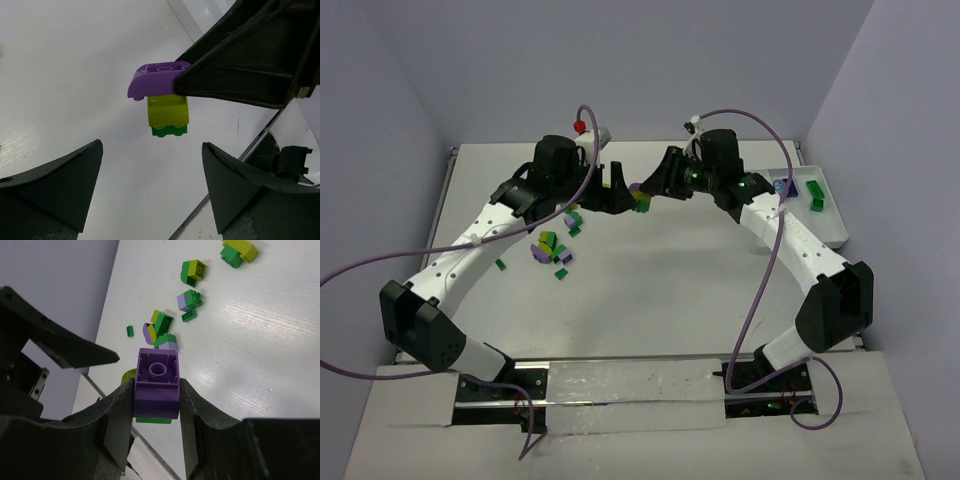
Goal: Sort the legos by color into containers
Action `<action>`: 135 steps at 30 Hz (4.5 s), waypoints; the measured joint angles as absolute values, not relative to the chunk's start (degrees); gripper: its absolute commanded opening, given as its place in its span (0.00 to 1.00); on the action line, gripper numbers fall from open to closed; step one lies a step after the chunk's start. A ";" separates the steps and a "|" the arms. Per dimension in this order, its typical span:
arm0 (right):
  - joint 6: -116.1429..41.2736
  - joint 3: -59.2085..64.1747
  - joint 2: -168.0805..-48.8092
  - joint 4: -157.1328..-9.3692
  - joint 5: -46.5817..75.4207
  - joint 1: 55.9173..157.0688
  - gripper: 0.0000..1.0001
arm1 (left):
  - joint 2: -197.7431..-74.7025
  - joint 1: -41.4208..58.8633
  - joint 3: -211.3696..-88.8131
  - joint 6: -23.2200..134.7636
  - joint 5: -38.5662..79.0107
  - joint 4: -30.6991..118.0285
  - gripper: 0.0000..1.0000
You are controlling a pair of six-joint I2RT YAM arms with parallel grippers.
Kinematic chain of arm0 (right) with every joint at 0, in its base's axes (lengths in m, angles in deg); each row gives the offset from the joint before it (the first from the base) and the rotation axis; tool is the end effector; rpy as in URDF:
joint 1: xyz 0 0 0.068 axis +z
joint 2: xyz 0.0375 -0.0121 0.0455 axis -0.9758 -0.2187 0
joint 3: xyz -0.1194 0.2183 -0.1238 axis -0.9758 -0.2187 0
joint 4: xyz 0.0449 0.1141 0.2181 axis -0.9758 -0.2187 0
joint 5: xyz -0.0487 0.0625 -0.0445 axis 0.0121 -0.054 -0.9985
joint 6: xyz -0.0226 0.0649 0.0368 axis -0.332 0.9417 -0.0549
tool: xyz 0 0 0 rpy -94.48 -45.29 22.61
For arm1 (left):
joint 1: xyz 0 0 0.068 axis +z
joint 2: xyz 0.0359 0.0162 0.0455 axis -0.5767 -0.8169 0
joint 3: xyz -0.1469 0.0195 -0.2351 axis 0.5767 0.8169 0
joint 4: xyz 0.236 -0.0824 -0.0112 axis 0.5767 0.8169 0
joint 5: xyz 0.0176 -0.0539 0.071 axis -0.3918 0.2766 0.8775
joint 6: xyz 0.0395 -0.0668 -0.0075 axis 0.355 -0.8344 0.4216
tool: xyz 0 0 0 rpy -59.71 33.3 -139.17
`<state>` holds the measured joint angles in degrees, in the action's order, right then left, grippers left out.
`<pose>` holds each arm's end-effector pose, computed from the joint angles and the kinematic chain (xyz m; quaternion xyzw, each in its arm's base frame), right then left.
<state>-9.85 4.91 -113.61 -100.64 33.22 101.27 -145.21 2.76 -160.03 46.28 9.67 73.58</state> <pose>0.3183 0.1736 0.3495 -0.0448 0.8339 0.4202 0.3549 0.2815 -0.2045 0.3634 0.1660 0.8425 -0.3482 0.3760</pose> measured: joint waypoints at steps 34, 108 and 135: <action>-7.88 7.44 -114.93 -101.59 32.30 103.86 0.00 | -147.77 -0.09 -160.03 43.17 14.53 68.17 0.00; -56.81 17.81 -143.46 -113.64 8.53 59.40 0.93 | -156.69 13.00 -161.95 51.10 -2.85 64.53 0.00; 0.72 -1.47 -125.30 -65.14 66.44 95.68 0.98 | -152.95 20.06 -140.70 5.91 -25.38 11.34 0.00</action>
<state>0.72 -1.47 -125.30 -65.14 66.44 95.68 -152.95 20.06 -140.70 5.91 -25.38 11.34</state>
